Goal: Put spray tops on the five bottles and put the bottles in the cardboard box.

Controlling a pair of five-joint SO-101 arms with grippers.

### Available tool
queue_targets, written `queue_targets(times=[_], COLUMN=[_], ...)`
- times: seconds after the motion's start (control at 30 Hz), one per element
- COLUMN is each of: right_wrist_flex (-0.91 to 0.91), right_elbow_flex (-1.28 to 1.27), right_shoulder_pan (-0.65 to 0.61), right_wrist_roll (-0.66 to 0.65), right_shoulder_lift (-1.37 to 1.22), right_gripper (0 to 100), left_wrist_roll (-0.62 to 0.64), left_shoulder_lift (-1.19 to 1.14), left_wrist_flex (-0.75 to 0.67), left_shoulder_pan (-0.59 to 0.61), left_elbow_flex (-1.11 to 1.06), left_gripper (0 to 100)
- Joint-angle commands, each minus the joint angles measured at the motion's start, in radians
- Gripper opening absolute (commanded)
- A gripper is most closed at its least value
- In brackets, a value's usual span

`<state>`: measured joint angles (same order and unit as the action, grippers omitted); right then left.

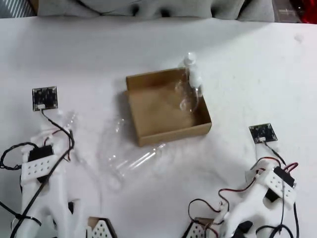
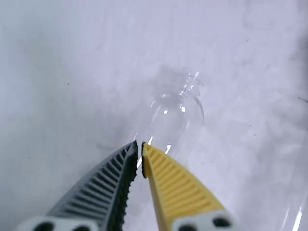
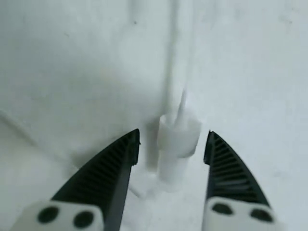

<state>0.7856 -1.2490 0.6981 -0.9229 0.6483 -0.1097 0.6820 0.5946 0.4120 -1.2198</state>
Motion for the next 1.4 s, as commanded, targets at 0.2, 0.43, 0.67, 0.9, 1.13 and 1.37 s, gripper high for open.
queue_targets(times=[0.2,0.43,0.67,0.9,1.13,1.37], right_wrist_flex=[0.156,0.386,0.522,0.579,0.550,0.498], right_elbow_flex=[0.192,0.215,0.141,0.094,0.055,0.011], right_shoulder_pan=[0.090,0.157,0.154,0.208,0.268,0.272], right_wrist_roll=[0.091,0.034,0.011,-0.048,-0.095,-0.094], right_shoulder_lift=[0.015,0.205,0.283,0.286,0.278,0.277], right_gripper=[17.3,3.5,1.6,1.6,1.6,1.6], left_wrist_roll=[-0.005,-0.005,-0.003,-0.003,-0.005,-0.006], left_shoulder_lift=[0.028,0.024,0.022,0.021,0.021,0.021], left_wrist_flex=[-0.015,-0.015,-0.015,-0.015,-0.015,-0.015], left_shoulder_pan=[-0.015,-0.016,-0.016,-0.016,-0.018,-0.031], left_elbow_flex=[-0.017,-0.017,-0.017,-0.018,-0.018,-0.020], left_gripper=[2,2,2,2,2,2])
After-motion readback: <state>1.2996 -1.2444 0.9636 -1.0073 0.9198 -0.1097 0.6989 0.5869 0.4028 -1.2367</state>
